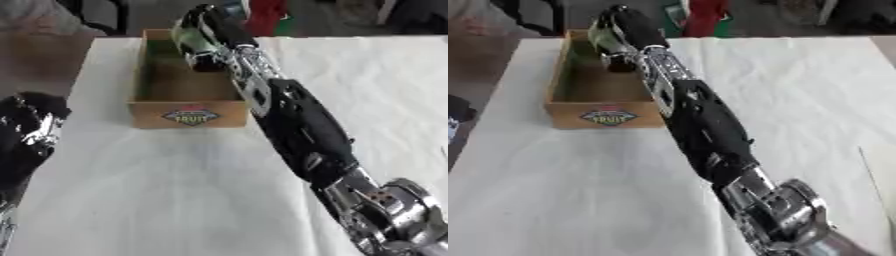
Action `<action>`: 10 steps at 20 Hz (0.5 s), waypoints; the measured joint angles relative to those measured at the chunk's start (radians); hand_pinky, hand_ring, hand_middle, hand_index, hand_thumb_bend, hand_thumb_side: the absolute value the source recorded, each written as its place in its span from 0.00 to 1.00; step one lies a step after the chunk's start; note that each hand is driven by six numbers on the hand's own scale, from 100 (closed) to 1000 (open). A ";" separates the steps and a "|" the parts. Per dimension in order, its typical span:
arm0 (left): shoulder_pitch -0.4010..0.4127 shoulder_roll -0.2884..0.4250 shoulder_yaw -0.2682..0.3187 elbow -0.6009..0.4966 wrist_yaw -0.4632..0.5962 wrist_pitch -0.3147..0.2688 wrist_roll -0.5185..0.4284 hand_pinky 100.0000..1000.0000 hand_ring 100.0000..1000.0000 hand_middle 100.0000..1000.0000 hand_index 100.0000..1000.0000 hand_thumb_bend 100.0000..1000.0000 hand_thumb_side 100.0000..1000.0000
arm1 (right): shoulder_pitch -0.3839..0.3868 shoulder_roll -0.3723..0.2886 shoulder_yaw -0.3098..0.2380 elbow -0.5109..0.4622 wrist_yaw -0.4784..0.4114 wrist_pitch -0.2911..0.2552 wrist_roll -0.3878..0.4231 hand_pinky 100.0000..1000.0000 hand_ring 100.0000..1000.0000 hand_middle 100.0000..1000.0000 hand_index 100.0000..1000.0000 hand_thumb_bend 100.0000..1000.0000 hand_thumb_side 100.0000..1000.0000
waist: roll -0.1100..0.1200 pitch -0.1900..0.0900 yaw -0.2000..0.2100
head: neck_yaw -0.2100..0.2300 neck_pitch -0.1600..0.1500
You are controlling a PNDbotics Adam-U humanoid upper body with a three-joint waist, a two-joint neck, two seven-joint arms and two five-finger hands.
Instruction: Pick up objects on the table and place them in the box.
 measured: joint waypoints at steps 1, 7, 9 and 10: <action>-0.001 0.000 0.000 0.000 0.000 0.000 0.000 0.70 0.58 0.52 0.54 0.17 0.30 | 0.004 0.005 0.000 0.011 0.005 -0.002 0.005 0.36 0.57 0.66 0.75 0.24 0.00 | 0.000 0.000 0.000 | 0.000 -0.001; -0.003 0.000 0.000 -0.002 0.000 0.000 0.000 0.70 0.58 0.52 0.54 0.18 0.30 | 0.018 0.010 -0.010 0.039 0.018 -0.012 0.030 0.70 0.85 0.83 0.83 0.57 0.19 | 0.000 0.000 -0.006 | 0.001 -0.004; -0.003 0.000 0.000 -0.002 0.000 0.000 0.000 0.70 0.58 0.52 0.54 0.18 0.30 | 0.020 0.009 -0.017 0.037 0.016 -0.008 0.025 0.71 0.86 0.83 0.83 0.60 0.22 | 0.000 0.000 -0.007 | 0.001 -0.004; -0.003 0.000 0.000 -0.002 0.000 0.000 0.000 0.70 0.58 0.52 0.54 0.18 0.30 | 0.020 0.008 -0.021 0.031 0.013 -0.004 0.018 0.71 0.86 0.83 0.83 0.60 0.22 | 0.000 0.000 -0.008 | 0.001 -0.004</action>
